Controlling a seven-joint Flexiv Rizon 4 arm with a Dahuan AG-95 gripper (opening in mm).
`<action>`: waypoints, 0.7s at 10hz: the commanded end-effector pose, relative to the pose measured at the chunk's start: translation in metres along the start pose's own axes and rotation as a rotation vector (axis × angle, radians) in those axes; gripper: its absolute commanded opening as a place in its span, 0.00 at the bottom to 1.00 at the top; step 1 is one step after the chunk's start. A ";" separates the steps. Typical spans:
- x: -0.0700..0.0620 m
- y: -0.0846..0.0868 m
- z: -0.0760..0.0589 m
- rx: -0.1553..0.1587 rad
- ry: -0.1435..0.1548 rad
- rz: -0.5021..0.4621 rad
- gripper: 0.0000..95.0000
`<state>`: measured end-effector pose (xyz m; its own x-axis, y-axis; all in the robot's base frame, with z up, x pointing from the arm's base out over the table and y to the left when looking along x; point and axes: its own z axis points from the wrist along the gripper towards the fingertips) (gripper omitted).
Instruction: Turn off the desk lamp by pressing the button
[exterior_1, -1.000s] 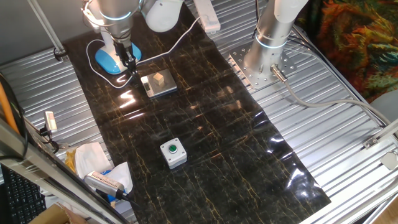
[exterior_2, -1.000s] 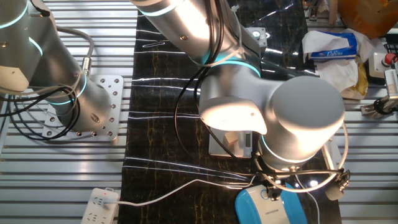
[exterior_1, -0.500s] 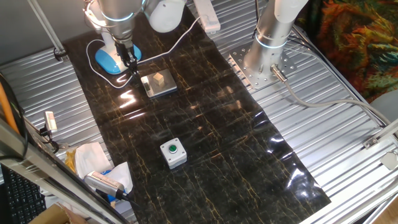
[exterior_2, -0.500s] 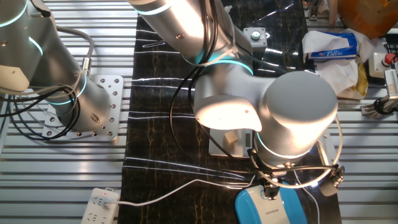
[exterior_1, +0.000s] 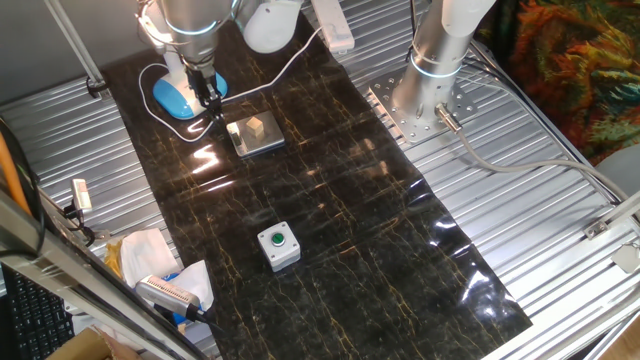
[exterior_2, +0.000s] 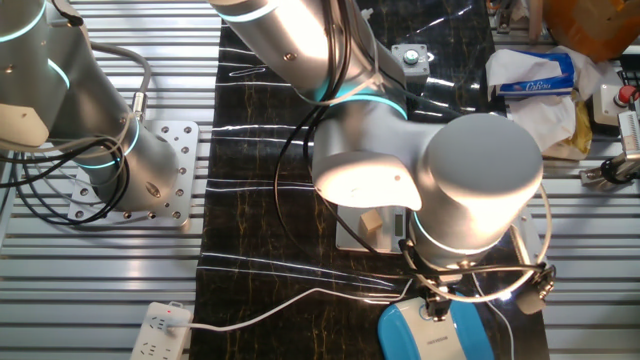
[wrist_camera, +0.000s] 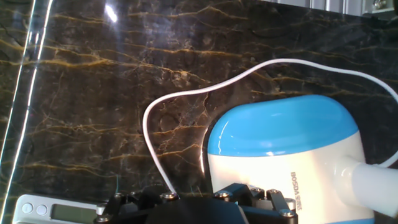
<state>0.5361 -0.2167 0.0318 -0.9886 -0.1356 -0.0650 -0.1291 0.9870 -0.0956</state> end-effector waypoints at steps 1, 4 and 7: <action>-0.002 -0.002 -0.002 -0.009 -0.002 -0.008 0.80; -0.009 -0.015 -0.018 -0.012 0.000 -0.040 0.80; -0.009 -0.016 -0.017 -0.013 -0.003 -0.041 0.80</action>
<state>0.5463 -0.2312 0.0485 -0.9821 -0.1754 -0.0692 -0.1686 0.9811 -0.0946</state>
